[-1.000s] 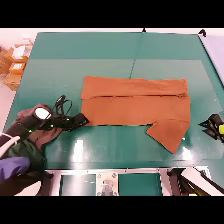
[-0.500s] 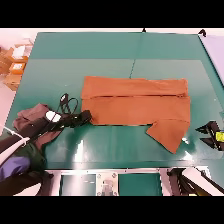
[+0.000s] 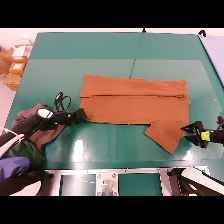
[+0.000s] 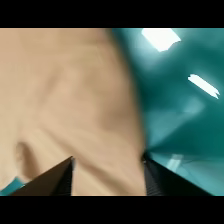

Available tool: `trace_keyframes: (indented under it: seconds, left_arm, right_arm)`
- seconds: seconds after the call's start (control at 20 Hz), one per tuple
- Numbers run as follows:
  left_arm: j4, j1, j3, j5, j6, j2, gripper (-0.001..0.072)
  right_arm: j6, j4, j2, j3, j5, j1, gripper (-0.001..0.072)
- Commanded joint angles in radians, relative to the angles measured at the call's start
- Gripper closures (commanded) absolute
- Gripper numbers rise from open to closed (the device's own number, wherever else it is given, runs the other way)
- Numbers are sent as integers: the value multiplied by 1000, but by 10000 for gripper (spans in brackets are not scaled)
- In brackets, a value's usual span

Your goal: Fold the shirts.

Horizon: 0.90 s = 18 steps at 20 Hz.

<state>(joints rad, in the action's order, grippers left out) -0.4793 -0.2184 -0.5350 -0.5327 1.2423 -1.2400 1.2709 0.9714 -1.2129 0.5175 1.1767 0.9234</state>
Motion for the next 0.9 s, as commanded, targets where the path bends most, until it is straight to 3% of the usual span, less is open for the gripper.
trace_keyframes:
  seconds: [0.0,0.25,0.4,0.55,0.6,0.75,0.85]
  left_arm:
    - [2,6,-1,-3,-21,-1,680]
    - [2,6,-1,-10,-21,-1,680]
    - [2,6,-1,-21,-21,-1,680]
    - [0,6,-1,-56,-26,0,680]
    - [0,7,-1,-72,-38,0,681]
    - [-72,72,-1,-193,-9,58,683]
    - [-275,122,-1,-274,144,129,683]
  right_arm:
    - [-53,-56,-61,-15,-44,-82,246]
    - [-60,-36,-61,-21,102,-91,246]
    - [-60,-37,-61,-65,106,-90,253]
    - [-59,-40,-57,-59,113,-90,593]
    - [-50,-40,-43,-41,125,-90,669]
    - [30,-15,53,46,138,-85,695]
    - [122,58,117,72,142,-86,696]
